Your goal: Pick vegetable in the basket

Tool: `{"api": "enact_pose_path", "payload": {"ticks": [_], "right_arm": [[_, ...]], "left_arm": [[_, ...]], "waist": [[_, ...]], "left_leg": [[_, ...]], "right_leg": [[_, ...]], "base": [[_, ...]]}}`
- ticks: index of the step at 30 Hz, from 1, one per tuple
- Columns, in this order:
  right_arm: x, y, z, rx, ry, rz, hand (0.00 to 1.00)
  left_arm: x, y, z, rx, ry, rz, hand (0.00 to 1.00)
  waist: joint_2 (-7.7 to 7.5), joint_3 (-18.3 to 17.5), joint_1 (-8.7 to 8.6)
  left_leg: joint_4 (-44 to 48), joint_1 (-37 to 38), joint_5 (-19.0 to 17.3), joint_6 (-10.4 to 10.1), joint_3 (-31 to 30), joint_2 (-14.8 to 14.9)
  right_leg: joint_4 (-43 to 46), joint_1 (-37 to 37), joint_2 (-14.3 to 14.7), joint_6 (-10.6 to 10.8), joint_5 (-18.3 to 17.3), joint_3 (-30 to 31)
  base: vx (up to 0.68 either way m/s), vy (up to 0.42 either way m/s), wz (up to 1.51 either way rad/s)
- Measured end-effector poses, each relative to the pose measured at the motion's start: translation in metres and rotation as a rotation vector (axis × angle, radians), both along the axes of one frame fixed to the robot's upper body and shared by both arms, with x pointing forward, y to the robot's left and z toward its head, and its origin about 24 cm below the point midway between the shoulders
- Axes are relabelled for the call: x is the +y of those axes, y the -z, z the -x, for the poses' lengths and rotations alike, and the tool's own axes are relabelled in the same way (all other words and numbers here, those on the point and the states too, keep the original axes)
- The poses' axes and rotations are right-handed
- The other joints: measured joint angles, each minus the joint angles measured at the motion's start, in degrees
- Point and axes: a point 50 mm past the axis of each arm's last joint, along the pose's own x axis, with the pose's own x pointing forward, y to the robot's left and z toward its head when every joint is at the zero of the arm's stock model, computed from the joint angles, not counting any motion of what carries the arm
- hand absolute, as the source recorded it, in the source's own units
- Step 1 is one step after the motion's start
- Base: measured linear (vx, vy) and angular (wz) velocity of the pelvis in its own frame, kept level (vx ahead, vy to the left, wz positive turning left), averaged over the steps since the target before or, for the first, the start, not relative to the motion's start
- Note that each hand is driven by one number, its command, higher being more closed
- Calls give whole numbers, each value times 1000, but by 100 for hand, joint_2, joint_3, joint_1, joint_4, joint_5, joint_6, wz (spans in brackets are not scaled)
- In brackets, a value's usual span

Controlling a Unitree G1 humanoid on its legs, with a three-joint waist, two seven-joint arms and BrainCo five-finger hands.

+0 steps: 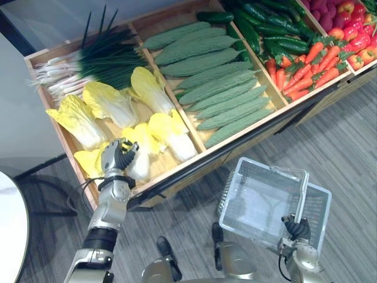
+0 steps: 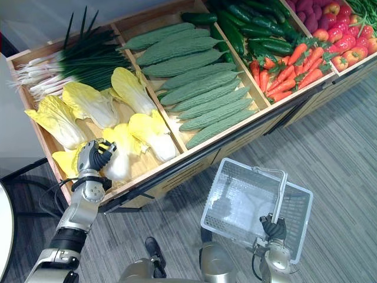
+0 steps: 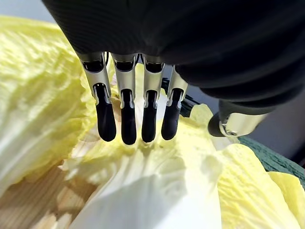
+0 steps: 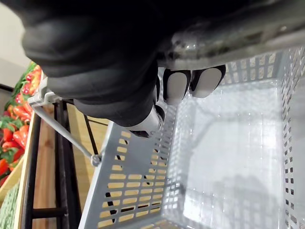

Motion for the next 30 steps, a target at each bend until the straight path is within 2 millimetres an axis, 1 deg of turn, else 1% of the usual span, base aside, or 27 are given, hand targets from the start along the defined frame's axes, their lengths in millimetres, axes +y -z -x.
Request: {"api": "enact_pose_path", "payload": {"ticks": [1,2,4,7,9,11,12,15,17,19,21,25,28,30], "right_arm": [[-1,0,2,3,5,1,100],[-1,1,3,5,9,1,100],[-4,0,4,7,20,9,100],[-9,0,7,13,40,17,100],[-9,2,11,23,44,17,100],[-10,3,14,31,46,18,100],[-10,4,17,38,49,19,100],[-10,4,18,40,50,17,100],[-9,0,18,22,50,21,100],[-8,-3,19,9,53,22,100],[-7,-3,21,10,56,21,100],[-6,-3,21,8,60,19,100],[-6,-1,25,19,62,17,100],[-6,-1,26,22,62,17,100]], "left_arm": [[-5,-5,4,-41,6,24,100],[-7,-7,5,-59,11,39,100],[-12,-17,15,-140,19,73,100],[-14,-24,31,-223,-4,137,100],[-15,-22,37,-233,-14,162,100],[-17,-21,40,-239,-18,187,100],[-19,-20,40,-241,-18,204,0],[-19,-14,44,-223,-29,234,0],[-20,-11,46,-211,-38,248,0],[-20,-8,48,-196,-49,254,0],[-18,-3,51,-172,-62,253,0],[-16,3,51,-142,-108,249,0],[-12,21,51,-59,-180,256,0],[-11,26,50,-37,-199,253,0]], "waist": [[22,10,69],[34,11,89],[112,5,94],[259,-74,110],[336,-123,122],[407,-172,198],[441,-203,235],[453,-225,240],[451,-227,246],[432,-273,246],[386,-415,246],[336,-508,254],[345,-582,243],[347,-584,241]], "left_leg": [[-3,52,0,0,-2,0],[-6,83,0,0,-5,0],[-24,147,-5,4,-54,0],[-120,245,-7,6,-73,-3],[-121,318,-7,6,-71,1],[-120,348,-7,6,-60,7],[-117,355,-7,5,-56,14],[-108,367,-6,5,-56,28],[-103,373,-6,4,-50,30],[-102,373,-7,4,-38,35],[-106,387,-9,1,3,51],[-117,427,-11,-3,71,85],[-129,442,-12,-8,93,98],[-142,441,-9,-13,93,100]], "right_leg": [[0,46,2,0,0,2],[0,76,3,0,-1,2],[1,154,9,3,-5,-19],[17,203,24,5,-7,-24],[29,267,27,13,-14,-21],[67,273,32,21,-24,-4],[76,274,40,20,-23,5],[101,277,52,20,-23,11],[109,276,53,19,-22,18],[112,268,56,19,-22,27],[109,263,71,20,-22,51],[109,264,103,19,-22,103],[105,263,119,19,-22,124],[96,260,125,17,-21,128]], "base": [[0,0,0],[0,0,0],[-41,-6,7],[-37,-2,2],[0,0,0],[-13,-7,-2],[0,0,0],[0,0,0],[0,0,0],[4,-6,-2],[24,-14,-7],[9,-21,-9],[2,-9,-3],[0,0,0]]}}
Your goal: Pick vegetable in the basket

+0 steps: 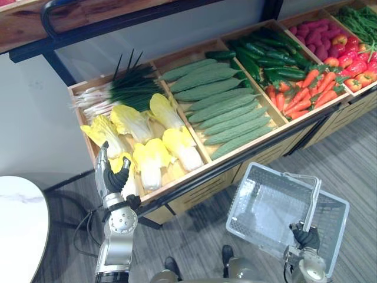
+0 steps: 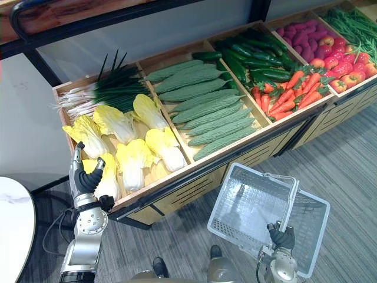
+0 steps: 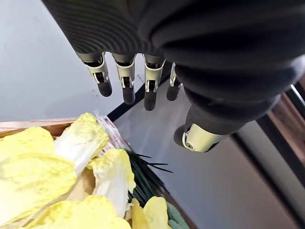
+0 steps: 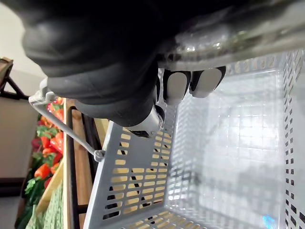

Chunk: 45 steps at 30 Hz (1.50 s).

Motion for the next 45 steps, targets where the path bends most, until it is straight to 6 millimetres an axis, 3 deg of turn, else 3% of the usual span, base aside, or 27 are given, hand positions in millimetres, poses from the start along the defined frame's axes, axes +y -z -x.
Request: {"api": "enact_pose_path", "payload": {"ticks": [7,10,17,23,24,34,45], "right_arm": [[2,3,4,19,-10,-3,100],[5,4,3,22,-29,-7,100],[11,1,-8,-2,-60,-10,100],[20,2,-12,-5,-88,-19,100],[20,2,-13,-5,-90,-20,100],[20,-3,-19,-44,-82,-39,100],[19,-7,-29,-72,-98,-34,100]], "left_arm": [[0,21,-18,127,10,-29,0],[-2,25,-27,166,41,-78,0],[-4,15,-53,159,83,-126,0],[-4,8,-72,167,106,-181,0],[-2,7,-75,171,98,-202,100],[5,-6,-93,197,100,-336,100],[0,-11,-87,166,190,-281,100]], "waist": [[-7,-3,-31],[-24,-6,-139],[-138,40,-319],[-306,151,-322],[-322,171,-321],[-324,352,-295],[-273,483,-309]], "left_leg": [[-115,-140,24,-34,90,-25],[-167,-228,49,-59,124,-42],[-149,-588,49,-58,249,-56],[-59,-865,41,-61,437,-17],[-59,-889,40,-63,466,-4],[-5,-966,41,-62,455,16],[-76,-710,43,-59,132,-40]], "right_leg": [[9,-253,10,-12,-8,83],[22,-386,7,-3,-13,96],[111,-850,7,1,-18,217],[178,-1203,44,-26,5,369],[176,-1233,50,-38,15,377],[184,-1284,23,-58,57,369],[-106,-764,-30,-25,77,93]], "base": [[17,-3,-6],[70,0,-4],[52,-2,-10],[16,-12,-13],[19,-11,-10],[1,-4,0],[44,3,12]]}}
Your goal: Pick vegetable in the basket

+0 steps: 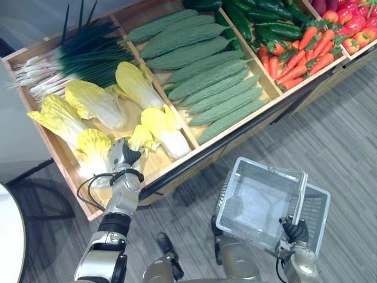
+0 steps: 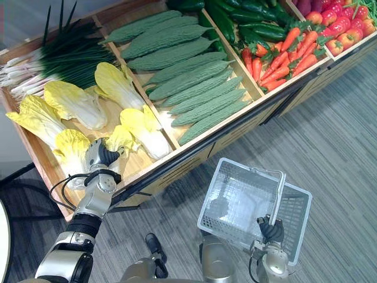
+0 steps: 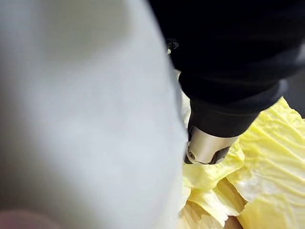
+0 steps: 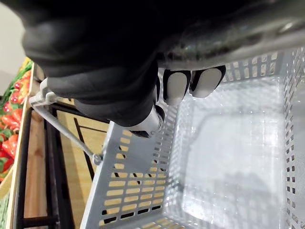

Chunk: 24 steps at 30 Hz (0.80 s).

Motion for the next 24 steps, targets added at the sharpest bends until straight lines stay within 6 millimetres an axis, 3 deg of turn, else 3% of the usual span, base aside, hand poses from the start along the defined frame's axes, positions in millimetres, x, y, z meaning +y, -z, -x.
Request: {"api": "enact_pose_path", "payload": {"ticks": [7,17,24], "right_arm": [[-1,-2,-5,-14,1,2,100],[-7,2,-3,6,33,0,100],[-14,10,17,59,80,1,100]], "left_arm": [[-4,-2,20,-59,7,83,100],[-7,-39,47,-346,-5,185,100],[-13,-41,82,-444,-67,344,100]], "waist": [[11,6,11],[48,-37,30],[306,-333,174]], "left_leg": [[2,241,0,0,-176,-53],[3,458,-1,1,-292,-51],[-153,638,-5,7,-293,-41]], "right_leg": [[-234,441,-33,16,11,-97],[-249,699,-26,15,11,-113],[-221,792,8,25,22,-108]], "base": [[61,-1,11],[-12,1,3],[-26,5,-1]]}}
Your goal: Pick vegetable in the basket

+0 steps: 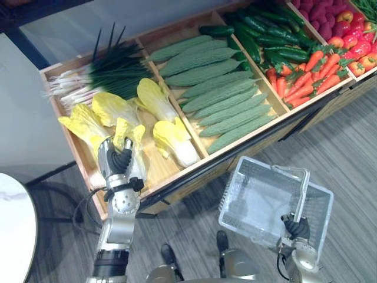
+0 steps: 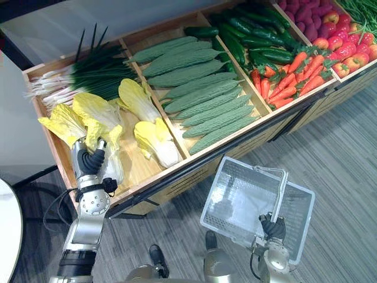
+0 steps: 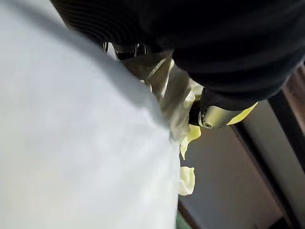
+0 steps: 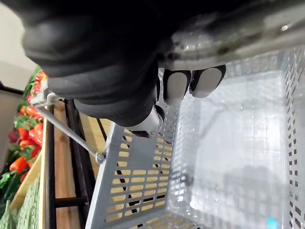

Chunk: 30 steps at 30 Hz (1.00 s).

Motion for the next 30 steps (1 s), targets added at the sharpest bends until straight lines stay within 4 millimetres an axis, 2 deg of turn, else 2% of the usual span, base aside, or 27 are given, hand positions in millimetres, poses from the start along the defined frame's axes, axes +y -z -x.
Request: {"api": "enact_pose_path", "payload": {"ticks": [5,8,10,12,15,17,20,21,22,24,25,26,27,28,29,30], "right_arm": [[2,0,5,-4,35,-9,100],[6,-8,6,-41,38,-8,100],[8,-16,0,-79,25,5,100],[10,-25,-5,-123,16,15,100],[13,-34,-5,-158,-3,27,100],[18,-36,-6,-167,-24,24,100],[31,-40,-16,-194,-83,6,100],[37,-41,-20,-206,-102,-6,100],[39,-42,-23,-212,-106,-9,100],[44,-40,-30,-211,-117,-15,100],[45,-39,-32,-203,-121,-12,100],[46,-37,-38,-198,-130,-9,100],[49,-40,-47,-214,-146,-2,100],[49,-42,-50,-224,-151,2,100],[48,-46,-56,-240,-162,13,100],[47,-49,-60,-250,-182,30,100]], "left_arm": [[-4,-5,17,-66,9,80,100],[-4,-2,25,-71,-4,125,100],[-4,-2,32,-80,-21,158,100],[-5,-6,35,-105,-35,169,100],[-6,-10,36,-124,-25,185,100],[-9,-13,38,-141,-5,200,100],[-13,-17,37,-166,21,207,100],[-15,-19,36,-176,34,209,100],[-18,-19,35,-177,47,212,100],[-27,-19,33,-174,103,226,100],[-27,-20,32,-174,107,226,100],[-28,-21,31,-181,118,222,100],[-28,-22,28,-192,131,216,100],[-30,-22,25,-192,140,218,100],[-35,-19,17,-176,162,225,100],[-39,-14,10,-149,193,225,100]], "waist": [[41,-147,27],[38,-148,206],[32,-168,278],[29,-201,291],[-55,-294,286],[-127,-337,305],[-141,-356,363],[-212,-402,472],[-227,-403,483],[-274,-416,467],[-278,-431,465],[-270,-453,473],[-277,-464,474],[-275,-463,463],[-240,-454,445],[-185,-461,425]], "left_leg": [[105,88,-35,-19,95,102],[912,-18,-488,-39,224,296],[1494,-217,-859,-3,-166,418],[1680,-339,-1044,-32,-293,450],[1670,-337,-1128,-86,-117,417],[1819,-308,-1224,-87,153,441],[2315,-300,-1525,-98,776,690],[2405,-255,-1595,-85,1179,805],[2391,-205,-1607,-64,1361,816],[2194,259,-1641,-68,2139,769],[2127,394,-1640,-67,2298,755],[1994,602,-1642,-63,2471,754],[1939,717,-1642,-64,2591,764],[1951,735,-1643,-63,2602,784],[2022,793,-1641,-61,2610,835],[2324,801,-1637,-54,2621,1011]], "right_leg": [[54,64,42,1,-6,69],[249,78,146,-39,-63,308],[392,-39,251,-77,-111,525],[486,-197,307,-47,-172,670],[510,-363,341,-65,-186,841],[592,-513,404,21,-112,1150],[644,-801,666,69,98,1745],[603,-1036,606,-202,46,1306],[651,-1131,457,-307,-14,870],[1017,-1206,-442,-638,-197,-1719],[1099,-1145,-646,-684,-205,-2335],[1205,-1020,-884,-792,-145,-3305],[1291,-1033,-919,-763,-140,-3718],[1294,-1113,-835,-724,-142,-3625],[1268,-1255,-617,-749,-159,-3254],[1183,-1265,-402,-763,-168,-3007]], "base": [[-4,-11,-8],[-22,-36,-40],[-70,-47,-55],[-106,8,-52],[-53,21,-41],[23,68,-84],[10,61,-139],[-15,28,-188],[-13,12,-185],[53,41,-171],[101,-59,-184],[111,-164,-192],[119,-200,-191],[138,-224,-176],[155,-196,-157],[211,-199,-176]]}}
